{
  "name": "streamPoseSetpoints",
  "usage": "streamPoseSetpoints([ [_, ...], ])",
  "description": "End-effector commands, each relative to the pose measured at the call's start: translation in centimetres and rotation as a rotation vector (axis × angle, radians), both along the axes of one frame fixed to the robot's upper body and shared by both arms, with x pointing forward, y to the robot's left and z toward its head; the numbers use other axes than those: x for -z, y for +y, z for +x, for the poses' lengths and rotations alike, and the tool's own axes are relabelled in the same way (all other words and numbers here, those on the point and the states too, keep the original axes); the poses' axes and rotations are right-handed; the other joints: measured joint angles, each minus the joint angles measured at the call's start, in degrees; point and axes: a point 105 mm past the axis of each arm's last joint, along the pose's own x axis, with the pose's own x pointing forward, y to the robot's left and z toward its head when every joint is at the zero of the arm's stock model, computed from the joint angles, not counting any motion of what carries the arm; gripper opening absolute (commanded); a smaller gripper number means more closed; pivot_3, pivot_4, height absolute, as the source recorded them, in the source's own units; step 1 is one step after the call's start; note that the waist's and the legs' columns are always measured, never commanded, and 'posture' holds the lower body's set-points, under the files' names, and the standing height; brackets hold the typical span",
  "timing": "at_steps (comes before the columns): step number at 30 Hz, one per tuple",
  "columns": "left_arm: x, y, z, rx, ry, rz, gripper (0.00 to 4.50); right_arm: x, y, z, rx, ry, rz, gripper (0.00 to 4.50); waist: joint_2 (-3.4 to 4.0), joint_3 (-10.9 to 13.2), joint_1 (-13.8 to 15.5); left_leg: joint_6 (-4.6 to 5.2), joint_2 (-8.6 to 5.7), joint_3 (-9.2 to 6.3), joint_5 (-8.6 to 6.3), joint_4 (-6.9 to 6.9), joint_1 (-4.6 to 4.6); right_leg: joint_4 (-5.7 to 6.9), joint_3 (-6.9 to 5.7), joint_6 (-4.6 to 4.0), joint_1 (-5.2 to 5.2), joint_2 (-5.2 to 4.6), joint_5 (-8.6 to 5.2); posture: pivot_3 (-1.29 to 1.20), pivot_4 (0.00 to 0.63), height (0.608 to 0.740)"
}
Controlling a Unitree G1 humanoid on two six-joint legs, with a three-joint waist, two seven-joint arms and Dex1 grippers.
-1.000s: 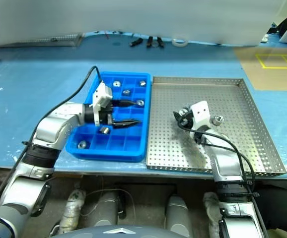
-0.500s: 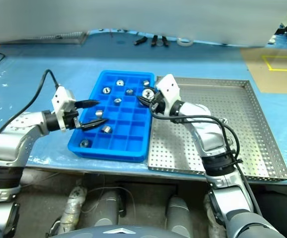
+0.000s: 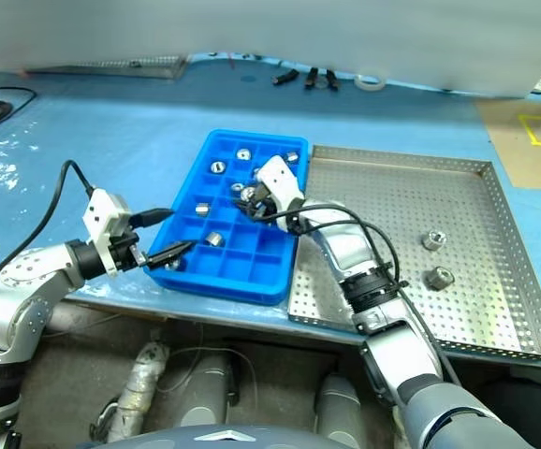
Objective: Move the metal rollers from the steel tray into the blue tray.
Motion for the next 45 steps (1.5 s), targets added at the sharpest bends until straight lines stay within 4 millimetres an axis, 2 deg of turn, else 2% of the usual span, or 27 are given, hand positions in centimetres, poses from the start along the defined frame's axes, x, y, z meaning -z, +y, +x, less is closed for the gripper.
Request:
streamPoseSetpoints([
  [1,-0.9,-0.7,-0.2,0.026,-0.034,-0.003,4.50,-1.0,0.5,0.2,-0.013,-0.045,-0.008,2.02,0.00,0.0,0.0,-0.02,-0.01,0.00,0.01,0.00,0.00,0.01,0.00,0.00,-0.01,0.00,0.00,0.23,0.150,0.740],
  [6,-1.2,-1.1,0.2,0.047,-0.039,-0.005,4.50,-0.4,0.0,0.7,0.051,-0.067,-0.048,3.64,-0.01,0.0,0.0,-0.10,0.00,-0.04,0.06,0.00,0.00,0.08,0.00,0.00,-0.04,0.03,0.00,0.21,0.150,0.740],
  [10,-1.5,-1.6,0.7,0.075,-0.041,-0.007,4.50,-2.3,-1.1,1.3,0.090,-0.114,-0.010,3.64,-0.01,0.0,-0.2,-0.29,-0.01,-0.04,0.18,0.01,0.01,0.15,0.03,0.00,-0.06,0.03,0.00,0.16,0.150,0.740],
  [13,-1.9,-2.3,1.6,0.107,-0.050,-0.026,4.50,-5.1,-2.4,0.7,0.089,-0.167,0.043,3.64,-0.02,0.0,-0.1,-0.34,-0.05,-0.04,0.21,0.04,0.00,0.24,0.04,0.00,-0.08,0.05,0.00,0.12,0.150,0.740],
  [16,-2.2,-3.4,2.4,0.154,-0.059,-0.044,4.50,-6.7,-4.2,-0.3,0.089,-0.198,0.051,3.64,-0.04,0.0,-0.2,-0.35,-0.06,-0.03,0.24,0.10,0.01,0.30,0.09,0.01,-0.08,0.11,0.01,0.06,0.150,0.740],
  [20,-2.6,-6.6,3.3,0.275,-0.068,-0.060,4.50,-7.9,-8.9,-2.5,0.121,-0.266,-0.058,3.64,-0.12,-0.1,-0.1,-0.35,-0.05,-0.03,0.25,0.11,0.05,0.28,0.31,0.03,0.01,0.17,0.01,0.00,0.150,0.740],
  [23,-2.7,-9.1,3.7,0.375,-0.072,-0.067,4.50,-8.3,-12.7,-4.9,0.161,-0.250,-0.096,3.64,-0.12,0.0,-0.5,-0.33,-0.05,0.01,0.25,0.13,0.08,0.25,0.61,0.04,0.01,0.20,0.01,-0.07,0.150,0.740],
  [25,-2.7,-9.9,3.9,0.415,-0.072,-0.071,4.50,-8.3,-14.0,-6.2,0.171,-0.238,-0.120,3.64,-0.12,0.0,-0.8,-0.30,-0.04,0.05,0.24,0.12,0.12,0.25,0.76,0.05,-0.02,0.30,0.01,-0.11,0.150,0.740],
  [29,-2.8,-12.2,4.0,0.517,-0.078,-0.081,4.50,-6.8,-19.0,-8.1,0.335,-0.162,-0.191,3.64,-0.13,-0.1,-2.3,-0.25,0.17,0.10,0.22,0.13,0.20,0.24,0.94,0.02,-0.03,0.57,0.00,-0.19,0.150,0.740],
  [33,-2.7,-13.5,4.0,0.580,-0.073,-0.088,4.50,-3.9,-23.1,-9.4,0.500,-0.072,-0.221,3.64,-0.10,-0.1,-3.5,-0.01,0.27,0.20,0.08,0.19,0.23,0.20,1.02,0.00,-0.05,0.63,0.00,-0.25,0.150,0.740],
  [39,-2.4,-14.2,4.1,0.623,-0.069,-0.081,4.50,0.4,-26.6,-10.4,0.669,0.029,-0.240,3.64,-0.10,-0.1,-5.3,0.07,0.29,0.27,0.03,0.37,0.25,0.19,1.02,-0.06,-0.05,0.62,0.04,-0.28,0.150,0.740],
  [45,-2.3,-14.0,4.1,0.627,-0.071,-0.072,4.50,3.2,-28.5,-10.6,0.739,0.083,-0.260,3.64,-0.09,-0.1,-5.5,0.17,0.30,0.35,-0.04,0.51,0.25,0.19,1.00,-0.08,-0.05,0.62,0.06,-0.27,0.150,0.740],
])
